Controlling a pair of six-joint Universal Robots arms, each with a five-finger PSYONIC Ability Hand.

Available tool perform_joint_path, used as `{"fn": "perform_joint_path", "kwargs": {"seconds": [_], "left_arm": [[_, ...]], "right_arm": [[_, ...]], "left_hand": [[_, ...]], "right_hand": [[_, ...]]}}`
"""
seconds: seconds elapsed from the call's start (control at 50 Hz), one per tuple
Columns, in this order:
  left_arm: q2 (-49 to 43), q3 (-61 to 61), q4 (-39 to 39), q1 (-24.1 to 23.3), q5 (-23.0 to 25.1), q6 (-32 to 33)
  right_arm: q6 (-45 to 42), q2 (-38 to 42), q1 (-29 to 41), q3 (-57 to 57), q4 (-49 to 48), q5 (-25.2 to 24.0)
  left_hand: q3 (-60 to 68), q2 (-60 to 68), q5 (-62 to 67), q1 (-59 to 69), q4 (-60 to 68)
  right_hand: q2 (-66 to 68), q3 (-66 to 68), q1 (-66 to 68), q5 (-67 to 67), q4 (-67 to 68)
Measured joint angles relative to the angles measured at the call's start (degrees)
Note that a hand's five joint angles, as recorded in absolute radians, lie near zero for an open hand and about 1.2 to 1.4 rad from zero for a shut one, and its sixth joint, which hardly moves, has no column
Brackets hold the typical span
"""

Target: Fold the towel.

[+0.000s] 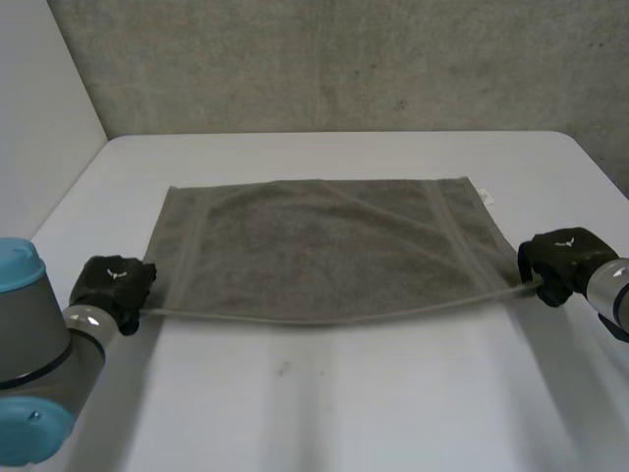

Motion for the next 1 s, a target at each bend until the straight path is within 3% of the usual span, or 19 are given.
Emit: {"fn": "perform_joint_path", "kwargs": {"seconds": [0.12, 0.3, 0.4, 0.5, 0.56, 0.64, 0.82, 1.0], "left_arm": [[4.6, -2.9, -3.8, 0.9, 0.3, 0.2], [19.9, -8.2, -16.8, 2.5, 3.8, 0.8], [27.0, -9.6, -23.3, 2.9, 7.7, 3.1], [27.8, -8.7, -23.1, 3.8, 10.9, 4.6], [23.3, -5.8, -18.8, 4.1, 12.1, 5.0], [15.3, -0.5, -14.0, 3.7, 12.2, 4.8], [-9.6, 22.9, -9.5, 1.5, 10.8, 3.6], [-23.6, 41.2, -9.7, -0.9, 7.7, 0.6]], "right_arm": [[-6.5, -2.1, -2.2, 1.4, 5.9, -0.1], [-20.8, -12.1, -11.4, 6.4, 19.2, -1.2], [-26.8, -17.8, -15.1, 8.4, 25.5, -6.4], [-26.3, -19.3, -16.0, 7.9, 25.3, -12.1], [-21.7, -17.4, -15.3, 5.8, 21.2, -14.5], [-14.9, -12.4, -12.2, 1.3, 15.0, -13.8], [-4.1, 6.6, -2.2, -17.9, 3.0, -2.9], [-2.6, 18.8, 1.6, -30.2, -4.2, 0.1]], "left_hand": [[0.4, 0.3, 0.3, -0.1, 0.3], [0.5, 0.5, 0.9, -0.1, 0.5], [0.5, 0.5, 1.1, -0.1, 0.5], [0.5, 0.5, 1.1, -0.1, 0.5], [0.5, 0.5, 1.1, -0.1, 0.5], [0.5, 0.5, 1.1, -0.1, 0.5], [0.5, 0.5, 1.1, -0.1, 0.5], [0.5, 0.5, 1.1, -0.1, 0.5]], "right_hand": [[0.0, 0.0, 0.0, 0.0, 0.0], [0.0, 0.0, 0.0, 0.0, 0.0], [0.0, 0.0, 0.0, 0.0, 0.0], [0.0, 0.0, 0.0, 0.0, 0.0], [0.0, 0.0, 0.0, 0.0, 0.0], [0.0, 0.0, 0.0, 0.0, 0.0], [0.0, 0.0, 0.0, 0.0, 0.0], [0.0, 0.0, 0.0, 0.0, 0.0]]}}
